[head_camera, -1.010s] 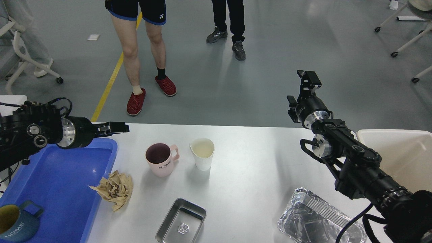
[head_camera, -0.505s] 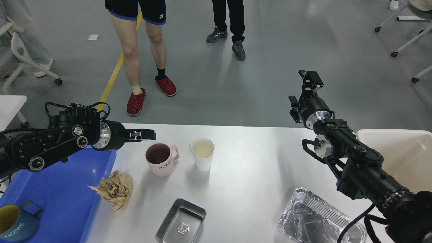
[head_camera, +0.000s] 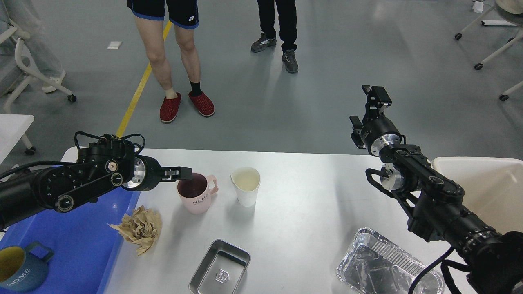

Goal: Tidy desktop
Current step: 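Grasp the pink mug by its rim with the left gripper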

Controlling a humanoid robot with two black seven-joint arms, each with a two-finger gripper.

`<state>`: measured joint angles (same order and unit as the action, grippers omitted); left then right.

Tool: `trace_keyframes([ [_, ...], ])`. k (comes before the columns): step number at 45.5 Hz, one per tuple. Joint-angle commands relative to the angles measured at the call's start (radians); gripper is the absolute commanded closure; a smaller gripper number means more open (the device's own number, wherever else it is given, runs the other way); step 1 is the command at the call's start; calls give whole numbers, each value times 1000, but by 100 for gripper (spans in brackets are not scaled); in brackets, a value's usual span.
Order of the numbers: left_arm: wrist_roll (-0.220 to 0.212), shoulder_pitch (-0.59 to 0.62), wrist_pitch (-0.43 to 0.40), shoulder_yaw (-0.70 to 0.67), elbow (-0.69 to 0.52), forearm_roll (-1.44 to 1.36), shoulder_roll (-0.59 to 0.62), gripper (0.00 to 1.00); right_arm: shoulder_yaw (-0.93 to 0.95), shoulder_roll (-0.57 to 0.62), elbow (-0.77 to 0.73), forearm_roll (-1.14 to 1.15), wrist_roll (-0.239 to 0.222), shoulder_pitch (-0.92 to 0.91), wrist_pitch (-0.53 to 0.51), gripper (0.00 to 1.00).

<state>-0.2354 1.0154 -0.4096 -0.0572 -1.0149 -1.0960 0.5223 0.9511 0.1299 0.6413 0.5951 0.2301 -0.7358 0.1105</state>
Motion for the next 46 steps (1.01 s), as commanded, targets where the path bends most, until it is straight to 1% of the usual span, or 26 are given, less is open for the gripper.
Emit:
trace_keyframes([
  [1, -1, -5, 0, 0, 30, -1, -19, 12, 1, 4, 0, 0, 2, 1, 0, 0],
  [6, -1, -8, 0, 0, 58, 1, -53, 12, 1, 2, 0, 0, 0, 1, 0, 0],
  [11, -2, -14, 3, 11, 59, -1, -64, 13, 1, 4, 0, 0, 0, 1, 0, 0],
  [19, -4, -15, 11, 59, 76, 1, -67, 17, 1, 4, 0, 0, 0, 1, 0, 0],
  [27, -4, -21, 12, 62, 101, 2, -76, 21, 1, 4, 0, 0, 0, -1, 0, 0],
  [32, -4, -23, 12, 62, 125, 2, -90, 33, 1, 1, 0, 0, 0, 1, 0, 0],
  [37, -10, -24, 11, 62, 147, 7, -110, 51, 1, 2, 0, 0, 0, 1, 2, 0],
  [39, -27, -24, 11, 62, 151, 13, -111, 59, 1, 2, 0, 0, 0, -1, 0, 0],
  [40, -38, -23, 9, 62, 151, 16, -111, 64, 1, 2, 0, 0, 0, -1, 0, 0],
  [41, -54, -23, 8, 60, 151, 21, -111, 71, 1, 2, 0, 0, 0, -1, 2, 0],
  [42, -65, -23, 8, 56, 151, 22, -111, 75, 1, 2, 0, 0, 0, -1, 2, 0],
  [44, -87, -23, 6, 54, 151, 24, -114, 81, 1, 2, 0, 0, 0, -1, 2, 0],
  [46, -96, -23, 5, 53, 151, 31, -120, 84, 1, 2, 0, 0, 0, -1, 2, 0],
])
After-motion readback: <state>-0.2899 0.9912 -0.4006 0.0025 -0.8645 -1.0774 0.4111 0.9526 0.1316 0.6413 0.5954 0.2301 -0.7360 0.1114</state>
